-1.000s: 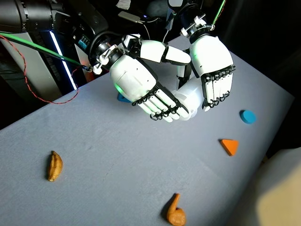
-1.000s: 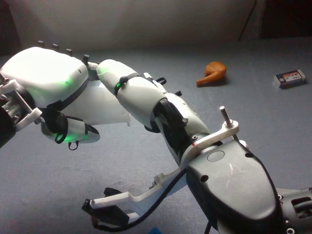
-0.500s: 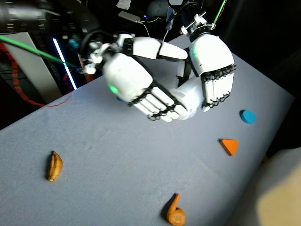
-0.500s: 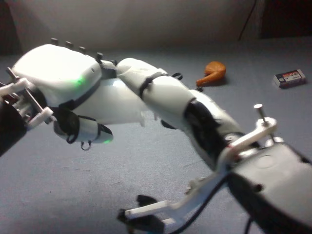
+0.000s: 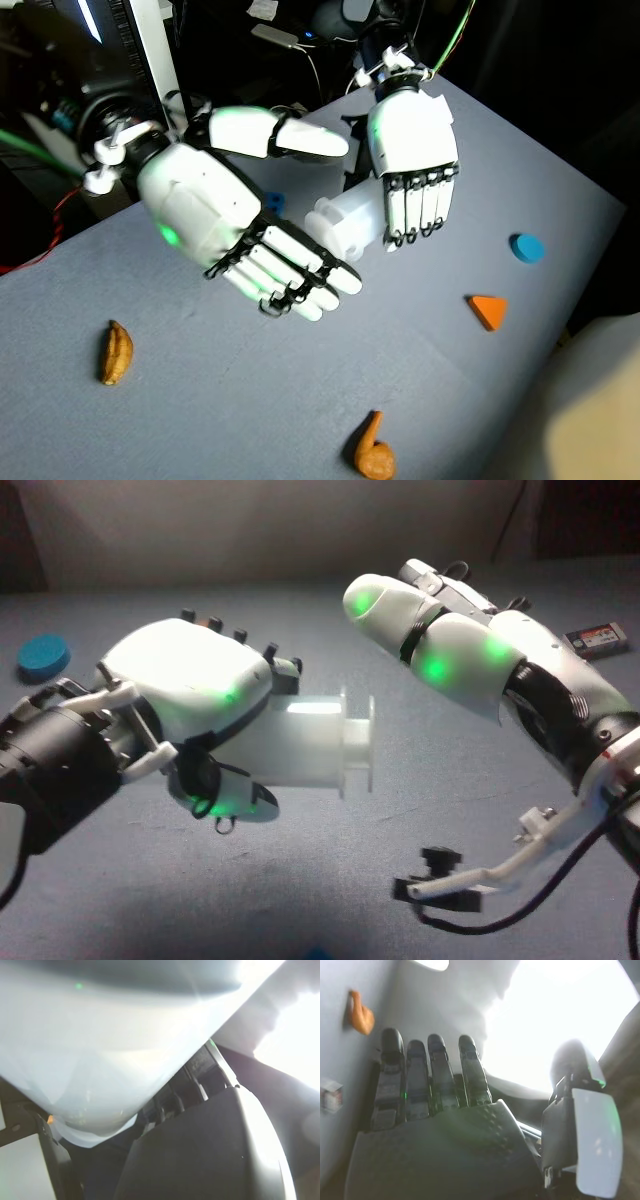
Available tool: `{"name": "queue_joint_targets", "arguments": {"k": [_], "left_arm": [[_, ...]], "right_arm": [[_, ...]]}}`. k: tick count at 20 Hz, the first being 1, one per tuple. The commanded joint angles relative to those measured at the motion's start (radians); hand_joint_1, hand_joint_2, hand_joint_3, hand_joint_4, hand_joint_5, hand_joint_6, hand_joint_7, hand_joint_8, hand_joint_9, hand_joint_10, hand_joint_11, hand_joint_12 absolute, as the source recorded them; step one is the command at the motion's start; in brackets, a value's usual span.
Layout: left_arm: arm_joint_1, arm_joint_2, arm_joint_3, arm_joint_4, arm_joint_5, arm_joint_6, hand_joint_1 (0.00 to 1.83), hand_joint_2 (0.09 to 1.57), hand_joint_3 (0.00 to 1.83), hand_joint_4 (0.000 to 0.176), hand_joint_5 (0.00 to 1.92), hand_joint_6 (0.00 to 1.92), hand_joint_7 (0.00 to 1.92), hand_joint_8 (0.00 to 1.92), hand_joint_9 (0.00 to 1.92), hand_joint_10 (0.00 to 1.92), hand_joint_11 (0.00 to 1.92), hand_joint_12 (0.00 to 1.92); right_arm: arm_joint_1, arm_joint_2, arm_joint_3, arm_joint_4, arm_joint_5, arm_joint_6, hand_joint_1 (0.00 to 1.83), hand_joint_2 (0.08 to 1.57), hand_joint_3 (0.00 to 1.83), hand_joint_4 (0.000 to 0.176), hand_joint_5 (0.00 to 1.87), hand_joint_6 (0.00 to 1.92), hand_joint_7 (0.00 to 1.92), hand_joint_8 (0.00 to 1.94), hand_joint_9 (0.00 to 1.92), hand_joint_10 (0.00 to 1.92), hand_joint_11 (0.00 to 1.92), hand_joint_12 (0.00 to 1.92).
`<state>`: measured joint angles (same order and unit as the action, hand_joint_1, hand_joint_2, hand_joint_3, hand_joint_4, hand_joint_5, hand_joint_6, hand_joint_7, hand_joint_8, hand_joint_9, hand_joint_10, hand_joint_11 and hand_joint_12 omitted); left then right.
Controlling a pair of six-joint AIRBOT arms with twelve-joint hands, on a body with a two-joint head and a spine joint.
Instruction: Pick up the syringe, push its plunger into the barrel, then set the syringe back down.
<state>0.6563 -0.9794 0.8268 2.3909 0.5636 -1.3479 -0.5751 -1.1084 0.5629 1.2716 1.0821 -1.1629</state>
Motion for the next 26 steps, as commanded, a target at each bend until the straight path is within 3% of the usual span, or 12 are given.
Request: {"name": "queue_joint_targets", "arguments": {"k": [1, 3, 6, 13, 21, 25, 26], "left_arm": [[-0.003, -0.009, 0.010, 0.035, 0.106, 0.013, 1.36, 1.18, 0.00, 0.000, 0.86, 0.95, 0.79, 1.28, 0.84, 1.43, 0.91, 1.16], [0.003, -0.032, 0.015, -0.020, 0.106, 0.063, 1.36, 1.17, 0.00, 0.000, 0.88, 0.93, 0.78, 1.28, 0.87, 1.41, 0.93, 1.12], [0.024, -0.070, 0.038, -0.051, 0.116, 0.069, 1.36, 1.17, 0.00, 0.000, 0.88, 0.93, 0.78, 1.28, 0.86, 1.40, 0.94, 1.13], [0.064, -0.141, 0.085, -0.103, 0.161, 0.082, 1.36, 1.17, 0.00, 0.000, 0.87, 0.93, 0.78, 1.29, 0.86, 1.42, 0.93, 1.14], [0.064, -0.178, 0.121, -0.103, 0.157, 0.089, 1.36, 1.18, 0.00, 0.000, 0.88, 0.94, 0.79, 1.28, 0.82, 1.44, 0.86, 1.17], [0.063, -0.185, 0.134, -0.103, 0.145, 0.089, 1.36, 1.17, 0.00, 0.000, 0.87, 1.00, 0.83, 1.18, 0.80, 1.46, 0.80, 1.26], [0.061, -0.185, 0.136, -0.103, 0.142, 0.089, 1.22, 1.18, 0.00, 0.000, 0.88, 1.05, 0.82, 1.29, 0.74, 1.11, 0.76, 1.25]], "right_arm": [[-0.007, 0.014, 0.000, -0.089, 0.026, -0.022, 0.06, 1.02, 0.00, 0.109, 0.07, 0.00, 0.06, 0.00, 0.01, 0.00, 0.00, 0.57], [-0.030, 0.041, 0.000, -0.161, 0.000, -0.054, 0.07, 1.02, 0.00, 0.109, 0.08, 0.00, 0.06, 0.00, 0.01, 0.00, 0.00, 0.57], [-0.033, 0.090, 0.001, -0.173, -0.094, -0.170, 0.07, 1.02, 0.00, 0.110, 0.07, 0.00, 0.05, 0.00, 0.01, 0.00, 0.00, 0.56], [-0.042, 0.075, 0.032, -0.172, -0.094, -0.344, 0.07, 1.02, 0.00, 0.109, 0.07, 0.00, 0.05, 0.00, 0.01, 0.00, 0.00, 0.54], [-0.039, 0.055, 0.047, -0.184, -0.115, -0.392, 0.05, 1.03, 0.00, 0.109, 0.07, 0.00, 0.05, 0.00, 0.01, 0.00, 0.00, 0.63], [-0.039, 0.046, 0.047, -0.194, -0.119, -0.392, 0.02, 1.04, 0.01, 0.108, 0.07, 0.00, 0.05, 0.00, 0.01, 0.00, 0.00, 0.61], [-0.038, 0.044, 0.048, -0.194, -0.119, -0.392, 0.02, 1.04, 0.00, 0.108, 0.07, 0.00, 0.05, 0.00, 0.01, 0.00, 0.00, 0.58]]}}
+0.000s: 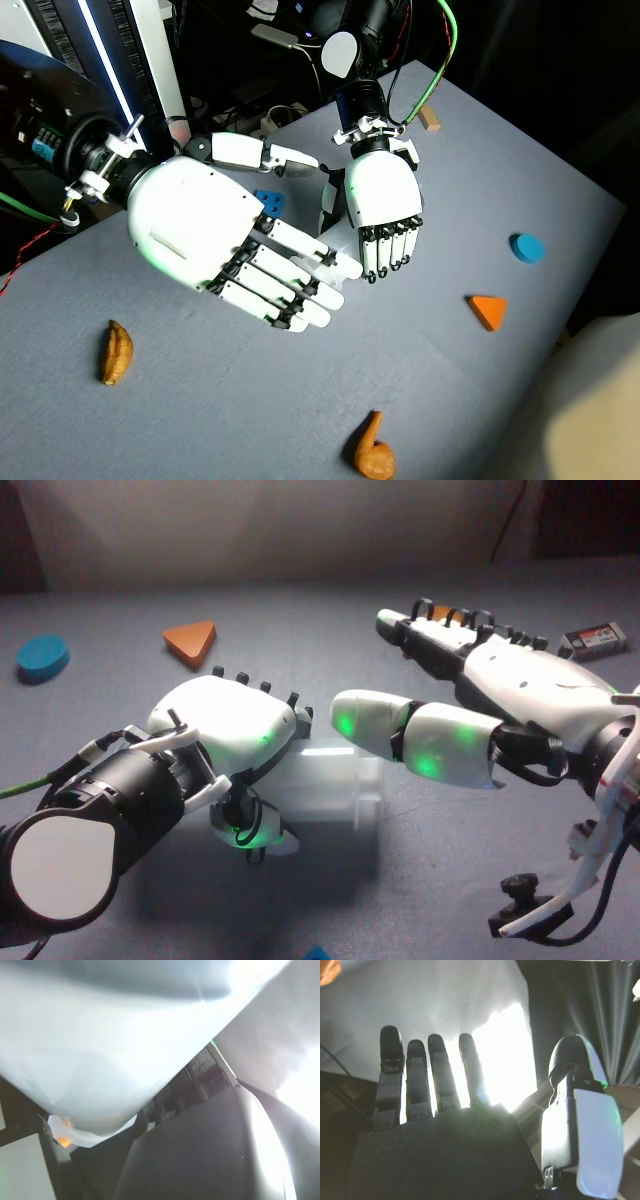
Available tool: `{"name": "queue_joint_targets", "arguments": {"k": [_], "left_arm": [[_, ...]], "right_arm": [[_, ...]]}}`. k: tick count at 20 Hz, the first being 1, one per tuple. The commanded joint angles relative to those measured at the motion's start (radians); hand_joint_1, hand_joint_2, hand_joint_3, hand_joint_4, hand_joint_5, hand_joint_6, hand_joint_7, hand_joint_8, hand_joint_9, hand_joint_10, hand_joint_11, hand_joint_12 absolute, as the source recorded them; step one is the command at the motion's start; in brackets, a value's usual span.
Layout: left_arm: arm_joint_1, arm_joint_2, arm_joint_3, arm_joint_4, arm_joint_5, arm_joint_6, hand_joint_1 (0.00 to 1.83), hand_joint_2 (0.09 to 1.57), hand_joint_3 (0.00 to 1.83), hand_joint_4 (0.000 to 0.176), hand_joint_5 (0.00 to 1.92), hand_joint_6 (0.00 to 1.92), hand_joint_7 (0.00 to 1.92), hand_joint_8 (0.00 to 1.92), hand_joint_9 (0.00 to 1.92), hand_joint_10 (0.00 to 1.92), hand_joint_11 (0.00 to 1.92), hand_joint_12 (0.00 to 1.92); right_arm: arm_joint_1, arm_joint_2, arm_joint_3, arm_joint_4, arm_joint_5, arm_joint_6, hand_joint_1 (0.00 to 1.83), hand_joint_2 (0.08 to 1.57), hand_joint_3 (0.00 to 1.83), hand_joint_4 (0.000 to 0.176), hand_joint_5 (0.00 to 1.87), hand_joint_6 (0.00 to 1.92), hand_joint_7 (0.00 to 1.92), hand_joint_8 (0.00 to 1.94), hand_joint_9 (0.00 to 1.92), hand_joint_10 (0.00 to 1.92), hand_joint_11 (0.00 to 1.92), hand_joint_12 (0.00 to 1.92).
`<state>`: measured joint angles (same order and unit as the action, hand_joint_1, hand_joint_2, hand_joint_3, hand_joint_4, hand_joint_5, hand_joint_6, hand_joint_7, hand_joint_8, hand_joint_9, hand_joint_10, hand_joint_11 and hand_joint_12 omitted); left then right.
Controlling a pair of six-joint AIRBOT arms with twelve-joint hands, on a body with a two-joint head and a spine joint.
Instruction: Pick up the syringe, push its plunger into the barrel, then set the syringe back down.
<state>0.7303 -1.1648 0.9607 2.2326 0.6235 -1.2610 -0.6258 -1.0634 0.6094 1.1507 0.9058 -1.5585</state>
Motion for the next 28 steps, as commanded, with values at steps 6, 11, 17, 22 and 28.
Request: {"name": "queue_joint_targets", "arguments": {"k": [6, 11, 17, 22, 28], "left_arm": [[-0.022, 0.000, 0.001, 0.055, 0.074, 0.002, 0.74, 1.13, 0.00, 0.000, 0.80, 0.04, 0.80, 0.14, 0.70, 0.37, 0.49, 1.05], [-0.023, 0.000, -0.004, 0.055, 0.073, 0.002, 0.39, 1.10, 0.00, 0.000, 0.62, 0.00, 0.61, 0.00, 0.56, 0.03, 0.30, 0.90], [-0.032, 0.019, -0.028, 0.055, 0.066, 0.002, 0.05, 1.04, 0.00, 0.072, 0.22, 0.00, 0.17, 0.00, 0.17, 0.00, 0.00, 0.72], [-0.049, 0.054, -0.056, 0.055, 0.045, 0.012, 0.00, 1.03, 0.00, 0.071, 0.21, 0.00, 0.15, 0.00, 0.15, 0.00, 0.00, 0.65], [-0.120, 0.112, -0.078, 0.004, 0.023, 0.069, 0.00, 1.03, 0.00, 0.071, 0.23, 0.00, 0.18, 0.01, 0.16, 0.00, 0.00, 0.70]], "right_arm": [[0.018, -0.007, 0.006, -0.074, 0.058, 0.004, 0.02, 1.04, 0.00, 0.107, 0.07, 0.00, 0.05, 0.00, 0.00, 0.00, 0.00, 0.53], [0.021, -0.007, 0.008, -0.074, 0.058, 0.006, 0.02, 1.04, 0.00, 0.106, 0.08, 0.00, 0.05, 0.00, 0.00, 0.00, 0.00, 0.60], [0.021, -0.007, 0.008, -0.074, 0.061, 0.007, 0.02, 1.04, 0.00, 0.106, 0.08, 0.00, 0.06, 0.00, 0.01, 0.00, 0.00, 0.66], [0.023, -0.007, 0.008, -0.074, 0.062, 0.008, 0.06, 1.03, 0.00, 0.107, 0.08, 0.00, 0.06, 0.00, 0.02, 0.00, 0.00, 0.65], [0.023, -0.007, 0.008, -0.074, 0.062, 0.010, 0.06, 1.03, 0.00, 0.106, 0.09, 0.00, 0.08, 0.00, 0.04, 0.00, 0.00, 0.71]]}}
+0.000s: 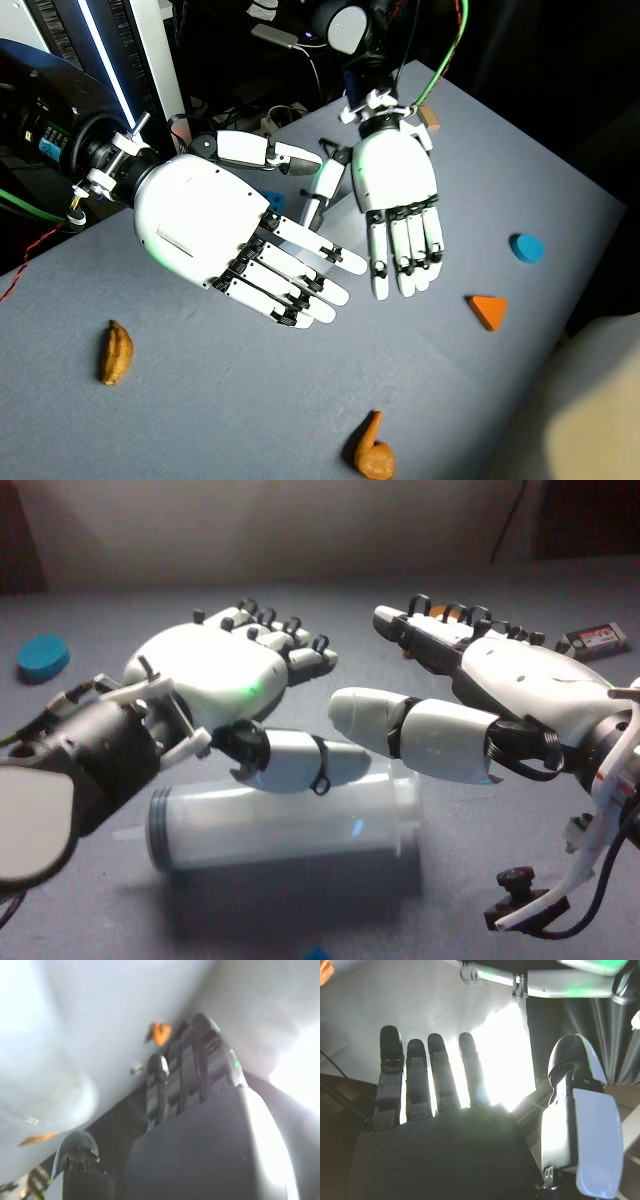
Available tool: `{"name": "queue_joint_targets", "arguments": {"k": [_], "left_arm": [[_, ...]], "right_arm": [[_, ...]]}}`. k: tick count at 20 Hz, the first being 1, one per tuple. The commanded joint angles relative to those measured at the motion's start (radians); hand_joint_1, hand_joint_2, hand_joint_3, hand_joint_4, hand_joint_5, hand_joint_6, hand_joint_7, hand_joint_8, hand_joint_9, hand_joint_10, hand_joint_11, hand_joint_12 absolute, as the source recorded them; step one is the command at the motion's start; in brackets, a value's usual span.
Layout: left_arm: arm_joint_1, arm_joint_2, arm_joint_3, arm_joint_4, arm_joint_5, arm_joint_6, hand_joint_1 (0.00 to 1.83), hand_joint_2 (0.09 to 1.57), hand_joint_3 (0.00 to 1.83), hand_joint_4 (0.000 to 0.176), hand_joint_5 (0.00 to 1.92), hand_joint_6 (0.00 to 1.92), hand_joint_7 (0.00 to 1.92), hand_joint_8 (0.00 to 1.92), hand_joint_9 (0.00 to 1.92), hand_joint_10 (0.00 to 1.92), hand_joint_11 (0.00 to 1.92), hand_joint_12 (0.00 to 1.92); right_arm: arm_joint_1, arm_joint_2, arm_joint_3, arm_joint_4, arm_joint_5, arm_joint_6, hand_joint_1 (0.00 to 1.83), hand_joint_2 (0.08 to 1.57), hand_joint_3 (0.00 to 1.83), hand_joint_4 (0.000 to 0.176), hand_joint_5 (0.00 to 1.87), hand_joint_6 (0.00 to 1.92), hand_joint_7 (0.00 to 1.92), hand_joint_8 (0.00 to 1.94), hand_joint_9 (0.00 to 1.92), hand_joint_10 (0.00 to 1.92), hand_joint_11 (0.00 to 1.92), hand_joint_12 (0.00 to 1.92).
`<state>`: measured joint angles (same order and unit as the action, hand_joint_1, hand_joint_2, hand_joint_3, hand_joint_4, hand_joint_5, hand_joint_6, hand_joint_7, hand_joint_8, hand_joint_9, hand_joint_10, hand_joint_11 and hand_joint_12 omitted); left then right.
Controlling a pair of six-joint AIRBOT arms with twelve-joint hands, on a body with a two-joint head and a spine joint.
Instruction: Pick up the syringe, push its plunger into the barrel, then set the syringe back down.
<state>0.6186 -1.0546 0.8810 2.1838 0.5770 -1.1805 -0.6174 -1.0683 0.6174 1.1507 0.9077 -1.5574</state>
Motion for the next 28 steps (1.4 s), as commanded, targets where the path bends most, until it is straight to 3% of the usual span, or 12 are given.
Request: {"name": "queue_joint_targets", "arguments": {"k": [1, 9, 12, 14, 15, 17, 18, 20, 23, 24, 25, 28], "left_arm": [[-0.024, 0.015, -0.007, 0.014, 0.064, 0.040, 0.00, 1.03, 0.00, 0.071, 0.23, 0.00, 0.18, 0.01, 0.16, 0.00, 0.00, 0.70], [-0.150, 0.093, -0.122, -0.533, 0.272, 0.487, 0.01, 1.05, 0.00, 0.071, 0.24, 0.00, 0.17, 0.00, 0.15, 0.00, 0.00, 0.63], [-0.196, 0.101, -0.152, -0.603, 0.338, 0.551, 0.02, 1.05, 0.00, 0.055, 0.28, 0.01, 0.22, 0.01, 0.18, 0.01, 0.00, 0.68], [-0.214, 0.104, -0.185, -0.603, 0.401, 0.575, 0.07, 1.10, 0.00, 0.006, 0.58, 0.03, 0.63, 0.10, 0.57, 0.10, 0.16, 0.89], [-0.214, 0.106, -0.195, -0.600, 0.411, 0.579, 0.13, 1.12, 0.00, 0.000, 0.79, 0.04, 0.71, 0.47, 0.68, 0.60, 0.38, 1.07], [-0.205, 0.108, -0.230, -0.550, 0.498, 0.577, 0.25, 1.19, 0.00, 0.000, 0.82, 0.77, 0.70, 1.40, 0.73, 1.67, 0.73, 1.61], [-0.196, 0.107, -0.241, -0.519, 0.533, 0.567, 0.29, 1.21, 0.00, 0.000, 0.71, 1.23, 0.72, 1.70, 0.79, 1.87, 0.84, 1.84], [-0.149, 0.113, -0.257, -0.419, 0.584, 0.481, 0.36, 1.27, 0.01, 0.000, 0.73, 1.87, 0.89, 1.91, 1.01, 1.92, 1.05, 1.92], [-0.086, 0.112, -0.257, -0.345, 0.629, 0.373, 0.35, 1.35, 0.01, 0.000, 1.18, 1.92, 1.27, 1.92, 1.33, 1.92, 1.38, 1.92], [-0.074, 0.111, -0.255, -0.332, 0.643, 0.352, 0.33, 1.39, 0.01, 0.000, 1.26, 1.92, 1.36, 1.92, 1.41, 1.92, 1.47, 1.92], [-0.060, 0.111, -0.253, -0.320, 0.656, 0.316, 0.31, 1.42, 0.01, 0.000, 1.27, 1.92, 1.38, 1.92, 1.44, 1.92, 1.51, 1.92], [-0.036, 0.109, -0.244, -0.297, 0.673, 0.256, 0.29, 1.46, 0.02, 0.000, 1.26, 1.92, 1.39, 1.92, 1.44, 1.92, 1.53, 1.92]], "right_arm": [[0.014, -0.002, 0.000, -0.074, 0.060, 0.010, 0.06, 1.03, 0.00, 0.106, 0.09, 0.00, 0.08, 0.00, 0.04, 0.00, 0.00, 0.69], [0.009, 0.011, -0.013, -0.074, 0.059, 0.019, 0.06, 1.03, 0.00, 0.104, 0.11, 0.01, 0.09, 0.00, 0.05, 0.01, 0.00, 0.68], [0.011, 0.026, -0.029, -0.075, 0.047, -0.005, 0.05, 1.03, 0.00, 0.055, 0.33, 0.02, 0.27, 0.01, 0.22, 0.02, 0.00, 0.97], [0.012, 0.038, -0.043, -0.075, 0.040, -0.040, 0.08, 1.08, 0.01, 0.000, 0.77, 0.13, 0.73, 0.11, 0.67, 0.15, 0.32, 1.18], [0.012, 0.043, -0.048, -0.075, 0.038, -0.042, 0.13, 1.11, 0.00, 0.000, 0.76, 0.61, 0.83, 0.38, 0.70, 0.67, 0.50, 1.33], [0.013, 0.063, -0.069, -0.075, 0.027, -0.042, 0.25, 1.17, 0.01, 0.000, 0.59, 1.77, 0.78, 1.54, 0.81, 1.77, 0.90, 1.81], [0.016, 0.067, -0.075, -0.075, 0.024, -0.042, 0.30, 1.20, 0.01, 0.000, 0.62, 1.89, 0.81, 1.86, 0.95, 1.89, 1.10, 1.90], [0.029, 0.075, -0.091, -0.075, 0.022, -0.042, 0.38, 1.24, 0.01, 0.000, 0.78, 1.92, 0.97, 1.94, 1.13, 1.92, 1.42, 1.92], [0.064, 0.102, -0.119, -0.075, 0.008, -0.042, 0.33, 1.33, 0.02, 0.000, 1.19, 1.92, 1.44, 1.94, 1.56, 1.92, 1.74, 1.92], [0.078, 0.112, -0.127, -0.075, 0.004, -0.042, 0.27, 1.42, 0.00, 0.012, 1.29, 1.92, 1.50, 1.94, 1.62, 1.92, 1.79, 1.92], [0.091, 0.118, -0.134, -0.075, 0.002, -0.042, 0.21, 1.48, 0.00, 0.143, 1.35, 1.92, 1.53, 1.94, 1.65, 1.92, 1.81, 1.92], [0.132, 0.150, -0.164, -0.073, -0.029, -0.045, 0.14, 1.55, 0.01, 0.176, 1.36, 1.92, 1.53, 1.94, 1.65, 1.92, 1.82, 1.92]]}}
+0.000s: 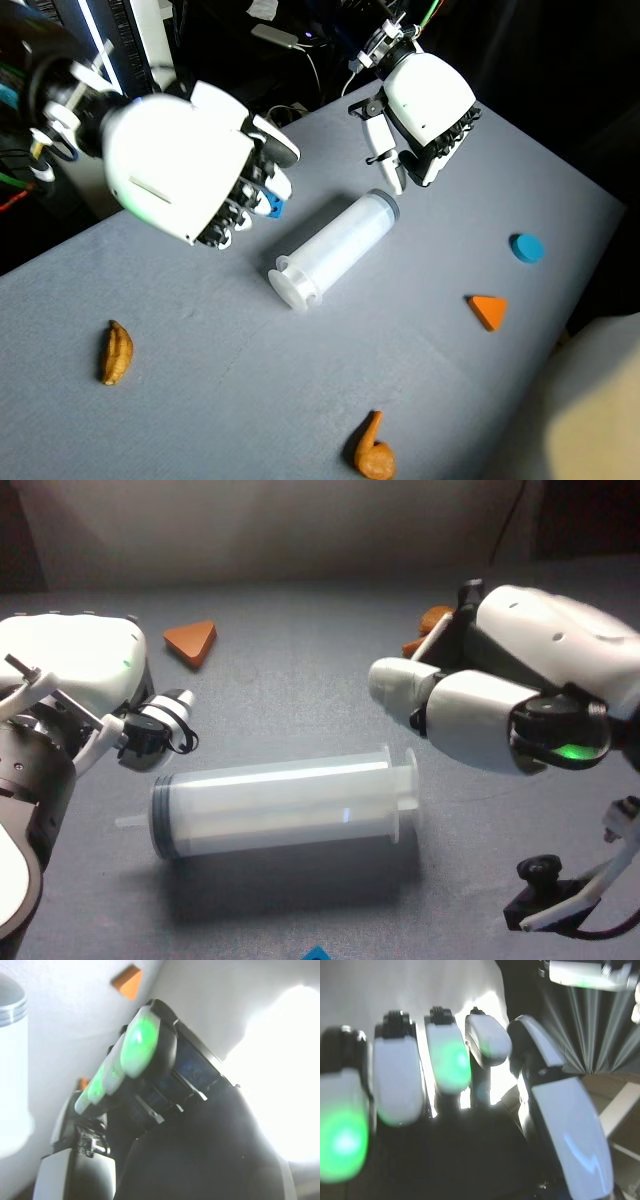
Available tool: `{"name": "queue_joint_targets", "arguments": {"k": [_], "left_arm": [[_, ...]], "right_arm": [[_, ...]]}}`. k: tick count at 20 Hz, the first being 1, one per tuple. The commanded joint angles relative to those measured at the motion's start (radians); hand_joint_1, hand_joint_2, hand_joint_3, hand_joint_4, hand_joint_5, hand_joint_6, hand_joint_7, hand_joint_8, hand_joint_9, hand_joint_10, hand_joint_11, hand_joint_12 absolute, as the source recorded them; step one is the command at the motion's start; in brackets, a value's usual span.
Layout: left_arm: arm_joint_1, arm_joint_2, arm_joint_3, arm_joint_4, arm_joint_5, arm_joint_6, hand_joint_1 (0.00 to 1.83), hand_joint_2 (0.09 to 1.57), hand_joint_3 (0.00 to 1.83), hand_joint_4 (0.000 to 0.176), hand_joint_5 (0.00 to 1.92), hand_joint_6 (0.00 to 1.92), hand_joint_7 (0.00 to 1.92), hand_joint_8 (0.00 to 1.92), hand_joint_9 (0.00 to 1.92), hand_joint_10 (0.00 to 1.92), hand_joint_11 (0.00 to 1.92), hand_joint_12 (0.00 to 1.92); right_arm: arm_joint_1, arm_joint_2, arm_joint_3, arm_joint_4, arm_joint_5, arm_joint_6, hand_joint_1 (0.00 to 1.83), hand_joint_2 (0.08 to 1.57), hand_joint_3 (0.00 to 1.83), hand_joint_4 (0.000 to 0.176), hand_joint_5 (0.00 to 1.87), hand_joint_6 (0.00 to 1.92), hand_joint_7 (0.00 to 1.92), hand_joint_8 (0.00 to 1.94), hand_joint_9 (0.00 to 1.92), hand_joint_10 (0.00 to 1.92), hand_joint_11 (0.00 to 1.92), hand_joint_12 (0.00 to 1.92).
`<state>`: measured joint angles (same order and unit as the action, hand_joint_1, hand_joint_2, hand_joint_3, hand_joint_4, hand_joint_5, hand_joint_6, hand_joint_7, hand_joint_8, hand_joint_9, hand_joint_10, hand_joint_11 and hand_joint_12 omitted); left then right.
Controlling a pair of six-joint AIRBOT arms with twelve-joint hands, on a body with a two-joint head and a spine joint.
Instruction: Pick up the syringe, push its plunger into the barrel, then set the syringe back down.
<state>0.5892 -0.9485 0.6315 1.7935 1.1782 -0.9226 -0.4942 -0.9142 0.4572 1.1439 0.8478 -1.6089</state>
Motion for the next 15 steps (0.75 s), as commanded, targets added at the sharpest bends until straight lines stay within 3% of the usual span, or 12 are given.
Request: {"name": "queue_joint_targets", "arguments": {"k": [1, 4, 7, 13, 15], "left_arm": [[-0.008, 0.003, 0.007, 0.098, 0.072, -0.002, 0.29, 1.46, 0.02, 0.000, 1.26, 1.92, 1.39, 1.92, 1.44, 1.92, 1.53, 1.92], [-0.022, 0.003, 0.017, 0.103, 0.042, 0.001, 0.31, 1.47, 0.01, 0.000, 1.23, 1.92, 1.38, 1.92, 1.44, 1.92, 1.52, 1.92], [-0.030, 0.004, 0.020, 0.103, 0.034, 0.005, 0.35, 1.47, 0.00, 0.000, 1.23, 1.92, 1.38, 1.92, 1.44, 1.92, 1.51, 1.92], [-0.081, 0.010, 0.033, 0.099, -0.024, 0.041, 0.36, 1.47, 0.00, 0.000, 1.23, 1.92, 1.38, 1.92, 1.44, 1.92, 1.52, 1.92], [-0.091, 0.009, 0.034, 0.089, -0.036, 0.056, 0.36, 1.47, 0.00, 0.000, 1.23, 1.92, 1.38, 1.92, 1.44, 1.92, 1.52, 1.92]], "right_arm": [[0.020, 0.009, -0.016, -0.061, 0.014, 0.005, 0.13, 1.56, 0.01, 0.176, 1.34, 1.92, 1.53, 1.94, 1.65, 1.92, 1.82, 1.92], [0.039, 0.027, -0.035, -0.022, -0.004, -0.032, 0.14, 1.57, 0.01, 0.176, 1.28, 1.92, 1.52, 1.94, 1.64, 1.92, 1.81, 1.92], [0.033, 0.027, -0.056, -0.080, 0.054, -0.110, 0.14, 1.57, 0.01, 0.176, 1.29, 1.92, 1.52, 1.94, 1.64, 1.92, 1.80, 1.92], [0.035, 0.042, -0.054, -0.026, 0.003, -0.197, 0.16, 1.57, 0.02, 0.176, 1.28, 1.92, 1.51, 1.94, 1.64, 1.92, 1.80, 1.92], [0.086, 0.049, -0.053, 0.048, -0.028, -0.324, 0.22, 1.56, 0.01, 0.176, 1.29, 1.92, 1.51, 1.94, 1.65, 1.92, 1.80, 1.92]]}}
